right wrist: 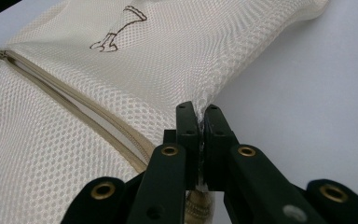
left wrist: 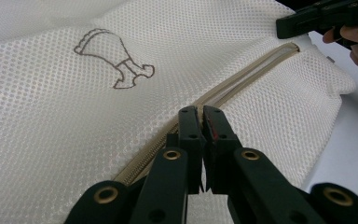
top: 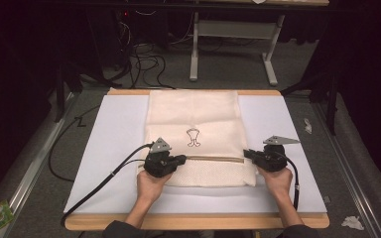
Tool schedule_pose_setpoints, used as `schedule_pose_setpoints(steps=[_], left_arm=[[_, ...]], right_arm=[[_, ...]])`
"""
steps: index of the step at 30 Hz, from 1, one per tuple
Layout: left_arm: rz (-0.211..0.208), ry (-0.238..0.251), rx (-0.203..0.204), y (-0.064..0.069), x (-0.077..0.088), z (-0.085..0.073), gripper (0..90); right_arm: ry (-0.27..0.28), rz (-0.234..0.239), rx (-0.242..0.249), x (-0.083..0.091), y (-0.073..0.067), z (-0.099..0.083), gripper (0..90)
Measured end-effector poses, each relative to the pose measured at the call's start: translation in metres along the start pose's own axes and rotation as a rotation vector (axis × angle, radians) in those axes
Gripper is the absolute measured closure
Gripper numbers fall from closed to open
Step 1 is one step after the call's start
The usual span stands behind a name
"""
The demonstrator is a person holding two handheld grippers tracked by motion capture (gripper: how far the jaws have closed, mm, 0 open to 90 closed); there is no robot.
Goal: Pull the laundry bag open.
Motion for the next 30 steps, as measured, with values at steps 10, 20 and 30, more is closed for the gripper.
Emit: schedule_pose_setpoints(steps=[10,20,30], left_arm=[[0.008,0.008,0.006,-0.005,0.007,0.002,87.0],[0.023,0.019,0.018,-0.014,0.015,0.001,87.0],[0.040,0.034,0.029,-0.023,0.025,0.003,87.0]], right_arm=[[-0.001,-0.008,-0.008,0.002,0.003,-0.001,88.4],[-0.006,-0.011,-0.009,0.002,0.005,-0.003,88.4],[-0.008,-0.019,-0.011,0.003,0.008,-0.004,88.3]])
Point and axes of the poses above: each handheld gripper's, and its own axes: x roughly backward along the jaws, z roughly out of its top, y roughly to its right, the point moved 10 cm from there along -x, roughly forward along the jaws, and after that the axes turned 13 degrees about x, right-handed, at the moved point
